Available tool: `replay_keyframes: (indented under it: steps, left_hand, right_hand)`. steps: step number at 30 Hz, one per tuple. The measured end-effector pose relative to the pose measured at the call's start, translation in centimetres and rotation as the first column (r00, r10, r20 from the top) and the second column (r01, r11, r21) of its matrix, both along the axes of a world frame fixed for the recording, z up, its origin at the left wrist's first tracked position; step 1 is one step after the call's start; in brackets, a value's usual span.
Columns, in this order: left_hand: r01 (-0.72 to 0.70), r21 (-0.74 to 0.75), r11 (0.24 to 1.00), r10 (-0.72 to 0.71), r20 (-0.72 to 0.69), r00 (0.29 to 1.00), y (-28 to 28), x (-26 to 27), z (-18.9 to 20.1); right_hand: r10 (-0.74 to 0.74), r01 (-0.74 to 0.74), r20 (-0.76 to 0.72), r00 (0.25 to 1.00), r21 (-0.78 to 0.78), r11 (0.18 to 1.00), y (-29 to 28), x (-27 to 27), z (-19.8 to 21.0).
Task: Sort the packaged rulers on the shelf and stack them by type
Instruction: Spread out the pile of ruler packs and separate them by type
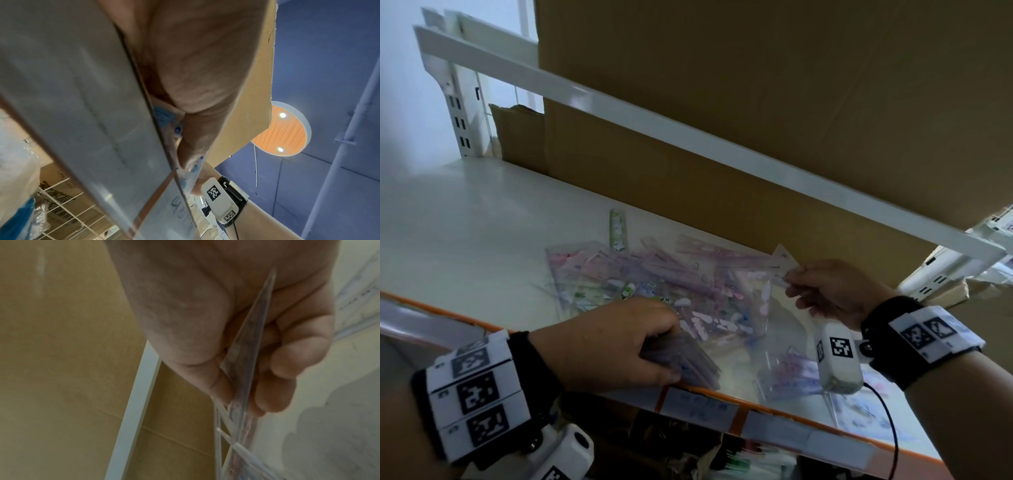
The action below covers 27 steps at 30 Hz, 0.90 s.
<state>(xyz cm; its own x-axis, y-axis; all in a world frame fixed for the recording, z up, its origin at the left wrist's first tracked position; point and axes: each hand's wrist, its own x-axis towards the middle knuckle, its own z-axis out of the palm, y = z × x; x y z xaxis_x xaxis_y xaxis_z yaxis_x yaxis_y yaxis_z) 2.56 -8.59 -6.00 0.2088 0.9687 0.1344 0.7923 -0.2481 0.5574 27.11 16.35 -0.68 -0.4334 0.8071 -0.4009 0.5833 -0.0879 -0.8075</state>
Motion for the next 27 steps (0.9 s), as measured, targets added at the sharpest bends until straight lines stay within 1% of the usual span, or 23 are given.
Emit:
replay_keyframes:
  steps: [5, 10, 12, 15, 17, 18, 19, 20, 21, 22, 23, 24, 25, 26, 27]
  left_hand:
    - [-0.003, -0.001, 1.0, 0.003, 0.006, 1.0, 0.0, 0.0, 0.0]
    - [-0.004, 0.025, 1.0, 0.003, 0.015, 1.0, 0.0, 0.0, -0.1]
    - [-0.009, 0.027, 1.0, 0.009, 0.012, 1.0, 0.0, 0.0, -0.1]
    - [-0.009, 0.026, 1.0, 0.009, 0.013, 1.0, 0.0, 0.1, -0.1]
    - [-0.008, 0.032, 0.999, 0.008, 0.011, 1.0, 0.1, 0.2, 0.0]
    - [-0.014, 0.032, 0.999, 0.013, 0.01, 1.0, 0.0, 0.1, -0.1]
    - [-0.019, 0.031, 0.999, 0.019, 0.01, 1.0, 0.0, 0.1, 0.0]
    - [-0.022, 0.027, 0.999, 0.021, 0.009, 1.0, 0.0, 0.1, -0.1]
    - [-0.023, 0.024, 0.999, 0.023, 0.009, 1.0, 0.0, 0.1, -0.1]
    - [-0.024, 0.019, 1.0, 0.023, 0.008, 1.0, 0.0, 0.1, -0.1]
    - [-0.023, 0.017, 1.0, 0.023, 0.007, 1.0, 0.0, 0.1, -0.1]
    - [-0.022, 0.016, 1.0, 0.022, 0.005, 1.0, 0.0, 0.1, 0.0]
    - [-0.023, 0.014, 1.0, 0.023, 0.0, 1.0, 0.0, 0.1, 0.0]
    - [-0.027, 0.009, 1.0, 0.027, -0.007, 1.0, 0.1, 0.1, 0.0]
    - [-0.032, 0.005, 0.999, 0.032, -0.013, 0.999, 0.1, 0.1, 0.0]
  right_hand:
    - [-0.035, 0.035, -0.033, 0.999, 0.01, 0.999, 0.3, 1.0, -0.2]
    - [-0.078, 0.078, 0.014, 0.997, 0.025, 0.997, 0.7, 2.3, -0.9]
    - [-0.084, 0.078, 0.086, 0.993, 0.072, 0.994, 1.0, 3.0, -1.2]
    - [-0.106, 0.048, 0.252, 0.962, 0.226, 0.973, 1.5, 4.0, -1.5]
    - [-0.107, -0.014, 0.361, 0.927, 0.316, 0.949, 1.8, 4.2, -1.5]
    - [-0.088, -0.085, 0.457, 0.885, 0.345, 0.935, 1.9, 4.0, -1.4]
    - [-0.069, -0.18, 0.579, 0.812, 0.361, 0.915, 1.8, 3.7, -1.3]
    - [-0.067, -0.272, 0.689, 0.722, 0.371, 0.888, 1.6, 3.4, -1.1]
    - [-0.082, -0.33, 0.746, 0.661, 0.387, 0.861, 1.4, 3.0, -0.9]
    - [-0.088, -0.356, 0.75, 0.656, 0.41, 0.839, 1.1, 2.4, -0.7]
    - [-0.068, -0.374, 0.73, 0.68, 0.425, 0.824, 0.8, 1.8, -0.5]
    - [-0.016, -0.407, 0.709, 0.705, 0.423, 0.809, 0.4, 1.0, -0.4]
    - [0.054, -0.452, 0.704, 0.708, 0.393, 0.801, -0.1, 0.1, -0.4]
    - [0.122, -0.506, 0.721, 0.682, 0.345, 0.791, -0.6, -0.8, -0.5]
    - [0.173, -0.565, 0.758, 0.629, 0.292, 0.772, -1.1, -1.9, -0.5]
